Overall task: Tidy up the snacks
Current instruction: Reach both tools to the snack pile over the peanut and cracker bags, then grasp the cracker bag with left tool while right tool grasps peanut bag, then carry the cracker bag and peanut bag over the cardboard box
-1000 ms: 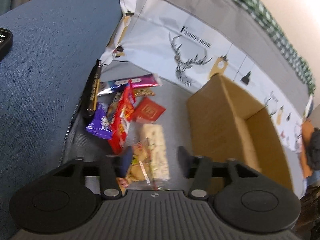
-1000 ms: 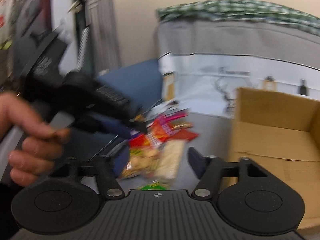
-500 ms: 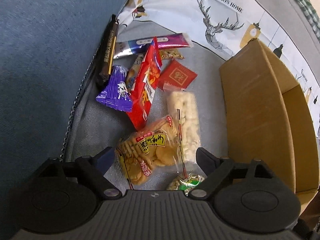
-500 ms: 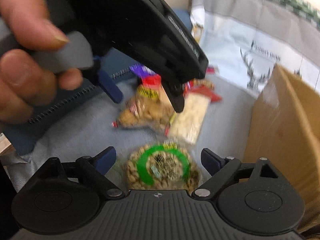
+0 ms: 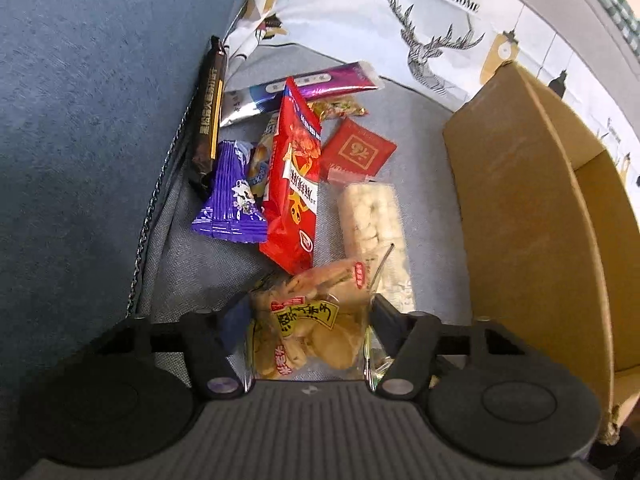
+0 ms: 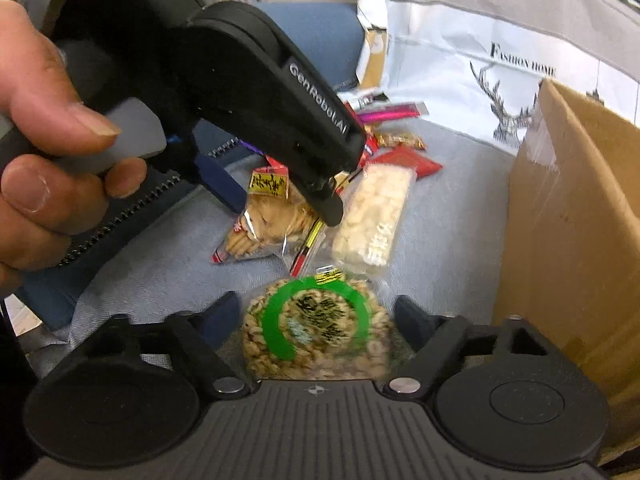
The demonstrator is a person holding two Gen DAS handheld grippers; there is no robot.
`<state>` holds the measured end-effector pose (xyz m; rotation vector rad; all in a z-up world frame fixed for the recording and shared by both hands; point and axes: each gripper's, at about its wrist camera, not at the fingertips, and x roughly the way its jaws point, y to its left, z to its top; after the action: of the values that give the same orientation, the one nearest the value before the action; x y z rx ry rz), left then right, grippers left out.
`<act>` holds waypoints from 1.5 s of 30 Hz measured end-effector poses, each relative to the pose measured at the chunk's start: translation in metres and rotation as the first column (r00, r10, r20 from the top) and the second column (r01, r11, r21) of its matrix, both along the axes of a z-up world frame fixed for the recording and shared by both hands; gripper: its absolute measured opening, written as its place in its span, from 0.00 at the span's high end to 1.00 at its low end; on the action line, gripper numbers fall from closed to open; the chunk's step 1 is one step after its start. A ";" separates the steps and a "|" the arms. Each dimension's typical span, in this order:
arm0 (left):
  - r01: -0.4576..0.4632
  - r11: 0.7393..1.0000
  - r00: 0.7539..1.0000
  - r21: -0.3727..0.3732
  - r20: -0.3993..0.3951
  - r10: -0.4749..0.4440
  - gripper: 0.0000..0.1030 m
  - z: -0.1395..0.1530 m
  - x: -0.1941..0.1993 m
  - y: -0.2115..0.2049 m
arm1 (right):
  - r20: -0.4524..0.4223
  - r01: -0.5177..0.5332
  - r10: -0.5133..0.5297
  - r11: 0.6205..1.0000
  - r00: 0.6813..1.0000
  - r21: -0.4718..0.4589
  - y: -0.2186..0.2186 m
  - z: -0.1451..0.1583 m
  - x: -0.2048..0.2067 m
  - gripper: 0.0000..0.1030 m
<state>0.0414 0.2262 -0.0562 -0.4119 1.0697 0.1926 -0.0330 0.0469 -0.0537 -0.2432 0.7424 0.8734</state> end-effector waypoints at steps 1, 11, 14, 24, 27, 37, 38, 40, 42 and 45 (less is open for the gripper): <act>0.000 1.000 1.000 -0.003 0.004 0.000 0.36 0.001 -0.002 0.001 | -0.005 -0.011 0.011 1.000 1.000 0.003 0.000 0.001 -0.001 0.22; 0.001 0.999 1.000 -0.033 0.017 0.000 0.36 0.010 -0.021 0.006 | 0.029 -0.101 0.101 0.995 0.994 -0.001 0.002 0.006 -0.022 0.22; 0.025 1.000 0.999 -0.010 -0.038 -0.025 0.30 0.002 -0.017 0.001 | 0.019 -0.099 0.100 0.995 0.995 -0.013 0.004 0.003 -0.019 0.20; 0.080 0.996 0.989 0.039 -0.129 -0.074 0.18 -0.013 -0.010 -0.010 | -0.052 -0.079 0.079 0.997 0.996 -0.011 0.003 0.000 -0.003 0.13; 0.085 0.996 0.988 0.041 -0.133 -0.079 0.18 -0.014 -0.010 -0.010 | -0.055 -0.081 0.080 0.997 0.995 -0.014 0.005 -0.002 -0.002 0.12; 0.079 0.995 0.990 0.054 -0.119 -0.072 0.32 -0.007 -0.013 -0.008 | -0.030 -0.092 0.091 0.996 0.995 -0.021 0.006 -0.004 -0.004 0.17; 0.077 0.996 0.992 0.055 -0.107 -0.071 0.37 -0.004 -0.014 -0.008 | -0.024 -0.099 0.099 0.995 0.995 -0.017 0.006 -0.003 -0.005 0.21; 0.066 0.996 0.996 0.051 -0.070 -0.063 0.38 0.003 -0.016 -0.007 | -0.003 -0.107 0.107 0.994 0.994 -0.014 0.006 -0.002 -0.009 0.23; 0.058 0.997 0.998 0.043 -0.043 -0.056 0.38 0.009 -0.018 -0.007 | 0.028 -0.111 0.111 0.994 0.993 -0.013 0.004 0.000 -0.012 0.23; 0.052 0.998 0.999 0.045 0.010 -0.053 0.39 0.021 -0.022 -0.008 | 0.064 -0.108 0.107 0.994 0.992 0.002 0.000 0.005 -0.016 0.24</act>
<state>0.0196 0.2185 -0.0354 -0.3438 1.0623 0.1671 -0.0491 0.0473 -0.0486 -0.3071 0.6725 0.9653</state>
